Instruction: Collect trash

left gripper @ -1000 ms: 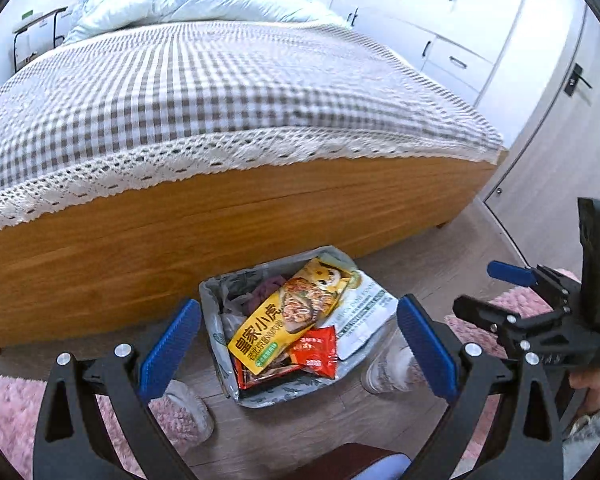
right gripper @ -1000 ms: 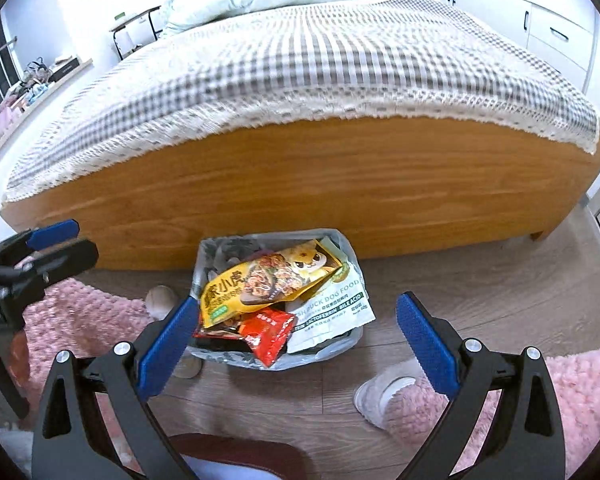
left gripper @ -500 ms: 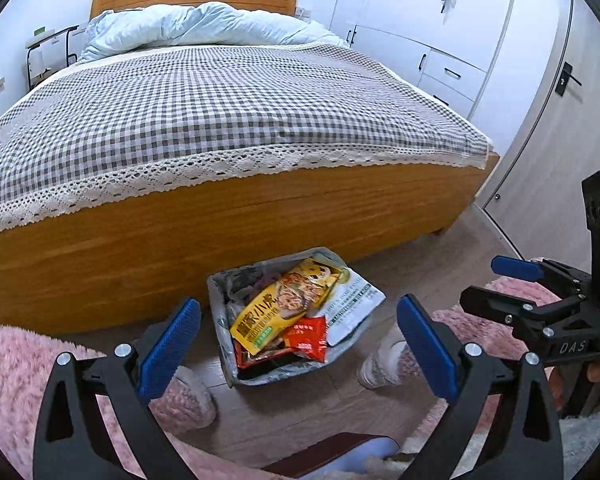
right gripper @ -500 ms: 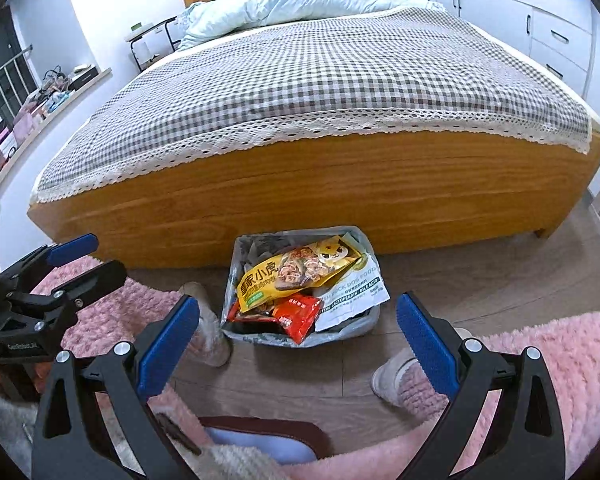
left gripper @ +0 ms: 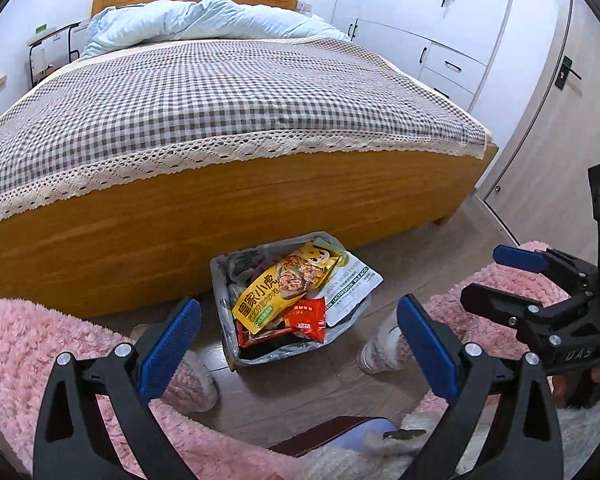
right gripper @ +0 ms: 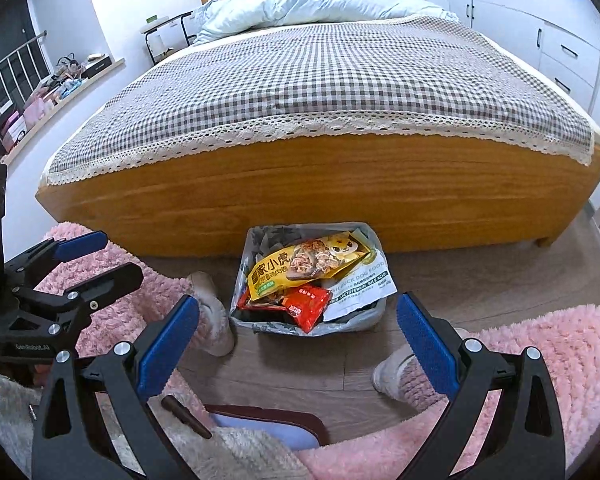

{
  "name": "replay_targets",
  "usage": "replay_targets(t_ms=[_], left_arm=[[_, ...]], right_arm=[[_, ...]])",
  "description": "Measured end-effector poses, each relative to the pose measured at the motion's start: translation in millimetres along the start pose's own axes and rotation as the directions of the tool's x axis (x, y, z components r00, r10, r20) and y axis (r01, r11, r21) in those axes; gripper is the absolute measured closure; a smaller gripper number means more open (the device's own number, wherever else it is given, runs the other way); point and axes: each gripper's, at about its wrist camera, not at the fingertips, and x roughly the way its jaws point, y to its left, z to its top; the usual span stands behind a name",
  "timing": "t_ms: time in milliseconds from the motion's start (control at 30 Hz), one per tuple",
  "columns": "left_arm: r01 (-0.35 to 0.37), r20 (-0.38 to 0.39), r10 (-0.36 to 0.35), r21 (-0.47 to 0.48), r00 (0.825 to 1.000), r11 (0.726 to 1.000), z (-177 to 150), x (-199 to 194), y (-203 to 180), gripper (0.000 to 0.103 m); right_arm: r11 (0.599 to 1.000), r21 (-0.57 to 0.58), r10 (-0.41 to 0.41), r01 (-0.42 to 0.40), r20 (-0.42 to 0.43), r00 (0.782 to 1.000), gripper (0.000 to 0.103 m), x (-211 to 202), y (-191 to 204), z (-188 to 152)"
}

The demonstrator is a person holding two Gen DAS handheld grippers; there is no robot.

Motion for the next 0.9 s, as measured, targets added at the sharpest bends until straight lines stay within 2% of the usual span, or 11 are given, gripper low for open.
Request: replay_targets(t_ms=[900], left_arm=[[-0.002, 0.006, 0.002, -0.029, 1.000, 1.000, -2.2, -2.6, 4.3, 0.007]], right_arm=[[1.000, -0.003, -0.029, 0.029, 0.018, 0.999, 0.008, -4.4, 1.2, -1.0]])
